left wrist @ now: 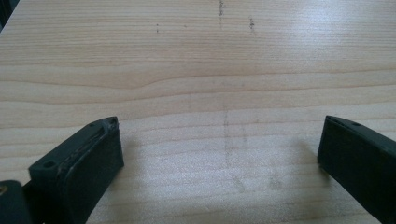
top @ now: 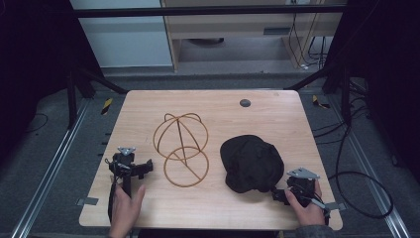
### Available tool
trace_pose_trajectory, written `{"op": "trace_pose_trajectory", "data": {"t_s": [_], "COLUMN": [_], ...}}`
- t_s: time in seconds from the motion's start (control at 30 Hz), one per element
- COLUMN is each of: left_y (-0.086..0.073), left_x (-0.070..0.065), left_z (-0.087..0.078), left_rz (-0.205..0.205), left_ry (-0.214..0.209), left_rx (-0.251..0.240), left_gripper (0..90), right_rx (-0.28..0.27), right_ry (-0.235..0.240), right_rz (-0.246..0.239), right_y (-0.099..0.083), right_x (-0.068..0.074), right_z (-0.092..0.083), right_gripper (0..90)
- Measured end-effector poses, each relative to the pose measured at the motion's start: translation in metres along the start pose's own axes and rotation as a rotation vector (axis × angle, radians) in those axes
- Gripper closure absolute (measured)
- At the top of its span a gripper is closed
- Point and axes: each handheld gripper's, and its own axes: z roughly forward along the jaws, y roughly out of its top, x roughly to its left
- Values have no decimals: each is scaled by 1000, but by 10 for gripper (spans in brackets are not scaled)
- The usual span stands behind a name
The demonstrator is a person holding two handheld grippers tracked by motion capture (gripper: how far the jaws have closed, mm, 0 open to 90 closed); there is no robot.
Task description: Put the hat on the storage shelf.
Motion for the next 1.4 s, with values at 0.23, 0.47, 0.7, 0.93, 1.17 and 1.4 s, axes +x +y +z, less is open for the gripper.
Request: {"op": "trace_pose_trajectory", "data": {"t_s": [0.23,0.47,0.7,0.93,1.17,1.4], "left_y": [0,0,-1,-1,-1,-2], "left_x": [-1,0,0,2,3,1], "left_z": [-1,-1,-1,-1,-2,-2], "left_rz": [-5,0,6,18,28,20], "left_ry": [4,-2,-10,-21,-31,-24], "left_rx": [1,1,1,1,2,0], "left_gripper": [0,0,0,0,0,0], "right_rx": [0,9,-22,-84,-67,-84], "right_ry": [-3,33,43,124,114,152], "right_rz": [4,-15,-56,-7,0,-6], "right_y": [1,3,2,14,29,52], "right_x": [1,0,11,21,27,34], "right_z": [0,-3,-20,-49,-60,-73], "right_gripper": [4,75,58,86,74,59]}}
